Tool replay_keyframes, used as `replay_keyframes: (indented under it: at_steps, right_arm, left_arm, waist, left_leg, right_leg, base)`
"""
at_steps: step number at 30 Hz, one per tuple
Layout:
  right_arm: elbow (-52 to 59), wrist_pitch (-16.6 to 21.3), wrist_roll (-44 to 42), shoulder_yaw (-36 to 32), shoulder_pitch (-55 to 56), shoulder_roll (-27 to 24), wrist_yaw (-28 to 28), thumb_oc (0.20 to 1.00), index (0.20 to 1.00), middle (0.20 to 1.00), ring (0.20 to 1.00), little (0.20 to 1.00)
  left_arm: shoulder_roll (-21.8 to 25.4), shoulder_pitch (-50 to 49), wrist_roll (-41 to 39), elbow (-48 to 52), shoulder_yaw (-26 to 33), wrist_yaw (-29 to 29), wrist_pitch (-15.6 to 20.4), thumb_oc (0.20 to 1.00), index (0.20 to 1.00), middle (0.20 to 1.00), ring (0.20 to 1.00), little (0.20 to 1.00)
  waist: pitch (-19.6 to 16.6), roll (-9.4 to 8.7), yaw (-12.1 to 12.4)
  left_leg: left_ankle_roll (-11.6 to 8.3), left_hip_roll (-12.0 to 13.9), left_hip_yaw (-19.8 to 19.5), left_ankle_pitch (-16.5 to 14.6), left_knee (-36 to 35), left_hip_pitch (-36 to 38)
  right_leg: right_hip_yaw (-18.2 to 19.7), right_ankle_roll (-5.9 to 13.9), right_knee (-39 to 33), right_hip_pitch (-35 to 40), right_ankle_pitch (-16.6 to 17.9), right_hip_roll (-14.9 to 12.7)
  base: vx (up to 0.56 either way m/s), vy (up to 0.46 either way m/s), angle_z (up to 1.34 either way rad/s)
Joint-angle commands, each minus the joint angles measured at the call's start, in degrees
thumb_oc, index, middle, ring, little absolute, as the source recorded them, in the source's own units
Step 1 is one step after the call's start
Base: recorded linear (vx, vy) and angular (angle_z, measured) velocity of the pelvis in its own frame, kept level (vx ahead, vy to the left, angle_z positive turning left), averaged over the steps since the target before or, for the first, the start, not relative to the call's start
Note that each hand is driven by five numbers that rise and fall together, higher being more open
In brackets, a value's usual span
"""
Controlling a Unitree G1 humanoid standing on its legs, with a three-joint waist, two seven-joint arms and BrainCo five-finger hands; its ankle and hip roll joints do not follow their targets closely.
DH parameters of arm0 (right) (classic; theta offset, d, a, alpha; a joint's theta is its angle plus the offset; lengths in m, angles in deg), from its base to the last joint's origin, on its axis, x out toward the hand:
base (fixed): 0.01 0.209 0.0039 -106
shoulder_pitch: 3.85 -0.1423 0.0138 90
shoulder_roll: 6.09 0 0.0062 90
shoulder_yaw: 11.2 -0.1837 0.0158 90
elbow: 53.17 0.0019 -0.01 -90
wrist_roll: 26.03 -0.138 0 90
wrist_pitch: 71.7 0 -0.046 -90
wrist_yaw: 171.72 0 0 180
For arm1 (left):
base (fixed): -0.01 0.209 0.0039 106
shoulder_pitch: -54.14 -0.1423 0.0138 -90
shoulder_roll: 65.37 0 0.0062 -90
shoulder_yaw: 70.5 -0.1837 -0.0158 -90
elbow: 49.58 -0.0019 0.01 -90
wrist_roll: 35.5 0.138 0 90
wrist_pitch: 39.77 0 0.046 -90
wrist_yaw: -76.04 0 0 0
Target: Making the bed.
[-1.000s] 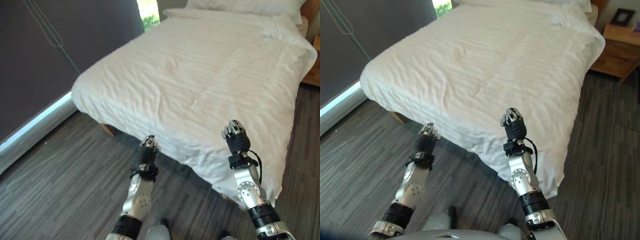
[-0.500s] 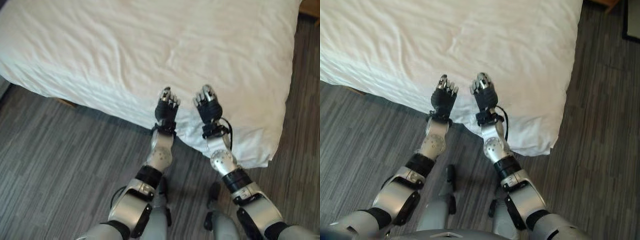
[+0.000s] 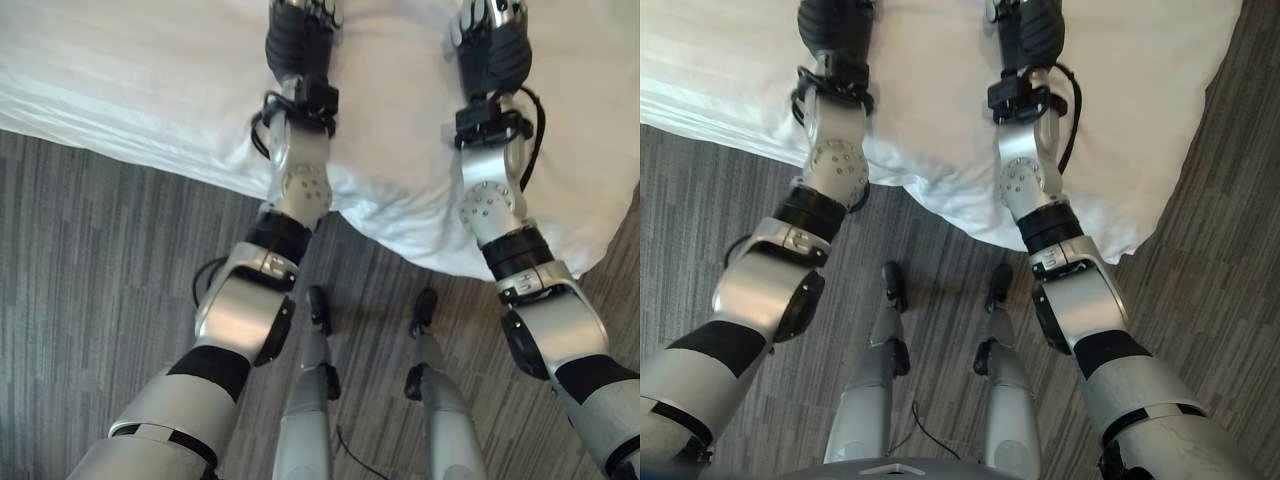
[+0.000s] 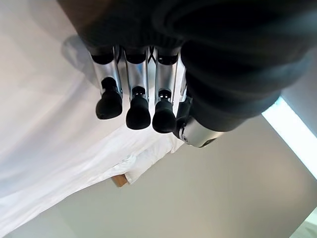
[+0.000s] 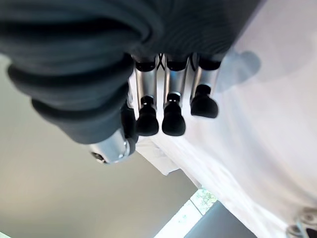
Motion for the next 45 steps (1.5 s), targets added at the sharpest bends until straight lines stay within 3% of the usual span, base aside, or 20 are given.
replay_keyframes:
  at_steps: [1,2,6,8,9,14,15,16,17,19,21,25,28,30,34,37,39,41,42,45]
  right_arm:
    - [-13.28,-1.43,0.58,-9.31,8.05,-7.52,2.65,0.200,0.200,0.200,0.200,0.200]
    - [-16.68,-2.32,0.22,-14.98,15.45,-12.90,2.52,0.200,0.200,0.200,0.200,0.200]
    - [-20.71,-3.43,-2.50,-25.08,30.72,-19.18,1.06,0.200,0.200,0.200,0.200,0.200]
    - [-21.22,-3.85,-2.52,-31.69,40.55,-21.12,0.54,0.200,0.200,0.200,0.200,0.200]
    - [-21.22,-3.85,-2.52,-31.69,40.55,-21.12,0.54,0.200,0.200,0.200,0.200,0.200]
    - [-17.57,-4.48,4.40,-40.44,57.86,-23.98,1.44,0.200,0.200,0.200,0.200,0.200]
    - [-15.41,-4.84,8.50,-39.48,60.59,-23.70,1.21,0.765,0.765,0.765,0.765,0.765]
    - [-7.08,-5.58,16.46,-37.33,65.02,-21.85,2.75,1.000,1.000,1.000,1.000,1.000]
    - [-6.21,-5.84,16.98,-37.22,65.41,-21.37,3.39,1.000,1.000,1.000,1.000,1.000]
    - [3.05,-6.54,23.58,-33.38,68.04,-18.55,4.22,1.000,1.000,1.000,1.000,1.000]
    - [13.20,-7.26,26.98,-26.92,69.23,-13.18,3.82,1.000,1.000,1.000,1.000,1.000]
    - [26.14,-9.95,40.28,-19.27,73.62,-8.75,1.93,1.000,1.000,1.000,1.000,1.000]
    - [30.66,-10.57,53.78,-16.91,76.80,-8.05,2.04,1.000,1.000,1.000,1.000,1.000]
    - [34.58,-10.29,66.16,-15.91,79.75,-8.56,3.52,1.000,1.000,1.000,1.000,1.000]
    - [35.08,-10.76,74.27,-13.52,78.40,-9.19,6.57,1.000,1.000,1.000,1.000,1.000]
    - [33.00,-11.54,73.45,-10.48,74.54,-8.25,8.25,1.000,1.000,1.000,1.000,1.000]
    - [31.68,-11.69,72.49,-9.30,72.86,-7.60,9.01,1.000,1.000,1.000,1.000,1.000]
    - [30.25,-12.15,71.10,-7.69,70.79,-6.84,9.49,1.000,1.000,1.000,1.000,1.000]
    - [29.86,-12.55,71.27,-6.65,69.84,-6.95,9.62,1.000,1.000,1.000,1.000,1.000]
    - [29.97,-12.75,72.42,-4.65,68.31,-7.90,10.18,1.000,1.000,1.000,1.000,1.000]
  left_arm:
    - [8.58,-5.64,2.19,-14.33,5.82,1.72,-3.11,0.200,0.200,0.200,0.200,0.200]
    - [11.21,-14.26,3.69,-16.13,10.86,0.49,-4.51,0.200,0.200,0.200,0.200,0.200]
    - [13.08,-31.76,4.65,-17.33,18.95,-2.08,-6.12,0.200,0.200,0.200,0.200,0.200]
    - [14.51,-42.96,4.09,-19.17,24.97,-3.40,-7.01,0.200,0.200,0.200,0.200,0.200]
    - [14.51,-42.96,4.09,-19.17,24.97,-3.40,-7.01,0.200,0.200,0.200,0.200,0.200]
    - [19.67,-62.61,4.17,-23.40,38.48,-4.20,-7.64,0.200,0.200,0.200,0.200,0.200]
    - [21.21,-64.81,3.96,-23.07,41.18,-3.33,-6.62,0.200,0.200,0.200,0.200,0.200]
    - [22.23,-68.89,4.64,-21.22,44.79,-2.00,-5.65,0.200,0.200,0.200,0.200,0.200]
    - [22.19,-69.37,4.75,-20.92,44.98,-1.89,-5.70,1.000,1.000,1.000,1.000,1.000]
    - [21.85,-71.87,6.44,-14.45,45.89,0.25,-3.39,1.000,1.000,1.000,1.000,1.000]
    - [18.93,-73.98,13.11,1.45,41.63,4.90,-0.08,1.000,1.000,1.000,1.000,1.000]
    - [11.23,-78.22,26.54,25.24,34.55,8.61,-0.32,1.000,1.000,1.000,1.000,1.000]
    - [7.97,-80.68,39.83,33.63,28.54,8.19,-2.28,1.000,1.000,1.000,1.000,1.000]
    - [7.74,-81.78,54.06,37.75,21.57,9.28,-2.79,1.000,1.000,1.000,1.000,1.000]
    - [6.44,-78.95,56.93,35.83,14.24,10.17,-3.86,1.000,1.000,1.000,1.000,1.000]
    - [8.03,-76.06,59.48,36.99,8.79,11.65,-5.27,1.000,1.000,1.000,1.000,1.000]
    - [8.08,-75.82,58.66,37.81,8.12,12.20,-5.82,1.000,1.000,1.000,1.000,1.000]
    - [7.89,-75.76,56.34,37.98,7.87,12.88,-6.25,1.000,1.000,1.000,1.000,1.000]
    - [7.82,-75.68,56.41,38.64,7.44,13.14,-6.04,1.000,1.000,1.000,1.000,1.000]
    - [6.67,-76.61,56.29,38.43,8.30,14.21,-5.87,1.000,1.000,1.000,1.000,1.000]
  waist:
    - [1.73,-2.77,-0.38]
    - [1.06,-3.00,-0.54]
    - [-1.18,-2.80,-0.35]
    - [-2.92,-3.01,-0.25]
    - [-2.92,-3.01,-0.25]
    - [-6.79,-3.13,0.45]
    - [-7.44,-2.86,0.94]
    - [-8.26,-2.65,1.36]
    - [-8.12,-2.74,1.22]
    - [-8.95,-2.53,1.86]
    - [-9.87,-2.38,3.05]
    - [-10.53,-2.76,4.32]
    - [-11.98,-3.11,4.45]
    - [-12.17,-3.14,3.77]
    - [-9.58,-1.67,4.74]
    - [-6.56,-0.25,6.11]
    - [-6.94,0.06,7.59]
    - [-7.27,-0.34,9.17]
    - [-7.44,-0.49,10.20]
    - [-8.29,0.69,10.93]
  left_leg:
    - [-5.78,-0.32,-1.11,-3.29,-0.24,-0.94]
    - [-5.60,-0.48,-1.22,-3.85,-0.24,0.55]
    - [-5.32,-0.73,-1.27,-5.29,-0.24,5.59]
    - [-5.06,-0.70,-1.09,-6.13,-0.24,9.13]
    - [-5.06,-0.70,-1.09,-6.13,-0.24,9.13]
    - [-4.23,-0.47,-0.31,-7.92,-0.24,18.19]
    - [-4.03,-0.59,-0.01,-8.08,-0.24,19.69]
    - [-3.51,-0.76,0.28,-8.58,-0.24,23.13]
    - [-3.52,-0.75,0.29,-8.68,-0.24,23.59]
    - [-3.01,-0.91,0.40,-9.08,-0.24,26.61]
    - [-2.36,-1.08,0.95,-9.93,-0.24,31.14]
    - [-1.44,-1.60,0.88,-10.88,-0.24,35.87]
    - [-1.12,-1.58,0.55,-11.78,-0.24,38.07]
    - [-0.92,-1.77,0.14,-11.69,-0.24,38.95]
    - [-0.16,-0.87,2.71,-11.46,-0.24,40.26]
    - [0.85,0.37,8.17,-10.13,-0.24,41.37]
    - [1.32,1.26,12.21,-10.64,0.12,41.47]
    - [1.42,1.52,15.74,-9.96,0.21,40.72]
    - [0.95,2.06,16.60,-8.62,0.43,40.04]
    - [-0.58,4.82,19.18,-6.75,0.48,39.95]
  right_leg:
    - [1.75,6.79,-0.81,-1.03,-3.07,-5.35]
    - [1.63,6.61,-0.81,0.64,-3.27,-5.56]
    - [0.82,6.43,-0.81,5.60,-3.94,-6.09]
    - [0.08,6.40,-0.81,9.45,-4.44,-6.38]
    - [0.08,6.40,-0.81,9.45,-4.44,-6.38]
    - [-1.13,6.51,-0.81,18.84,-6.02,-6.77]
    - [-1.35,6.47,-0.81,20.12,-6.34,-6.68]
    - [-1.61,6.24,-0.81,23.25,-6.92,-6.53]
    - [-1.64,6.26,-0.81,23.72,-7.00,-6.53]
    - [-1.99,5.93,-0.81,26.36,-7.47,-6.30]
    - [-2.27,5.35,-0.81,30.62,-8.12,-6.15]
    - [-2.97,4.77,-0.81,35.63,-8.70,-6.44]
    - [-3.74,4.62,-0.81,38.66,-9.75,-6.44]
    - [-4.14,4.17,-0.72,40.10,-9.75,-5.88]
    - [-9.53,4.11,7.35,38.37,-10.32,-7.15]
    - [-19.19,3.23,18.13,39.37,-12.72,-10.52]
    - [-25.43,4.09,24.60,42.57,-13.42,-14.12]
    - [-27.33,5.43,26.27,44.68,-11.06,-16.80]
    - [-26.78,4.97,22.26,46.15,-13.77,-15.02]
    - [-25.13,3.89,14.60,47.12,-15.60,-10.73]
  base:
    - [0.07,0.023,0.01]
    - [0.07,0.001,0.01]
    - [0.07,-0.034,0.07]
    - [0.11,-0.059,0.10]
    - [0.10,-0.039,0.00]
    - [0.12,-0.020,-0.05]
    - [0.12,0.011,0.14]
    - [0.08,0.009,0.22]
    - [0.08,0.014,0.22]
    - [0.08,0.035,0.08]
    - [0.04,0.074,0.01]
    - [0.01,0.035,0.03]
    - [0.06,0.013,0.01]
    - [0.00,0.000,0.00]
    - [-0.18,0.006,-0.20]
    - [-0.30,0.028,-0.73]
    - [-0.24,-0.039,-0.88]
    - [-0.27,-0.103,-0.95]
    - [-0.26,-0.204,-1.12]
    - [-0.14,-0.233,-1.04]
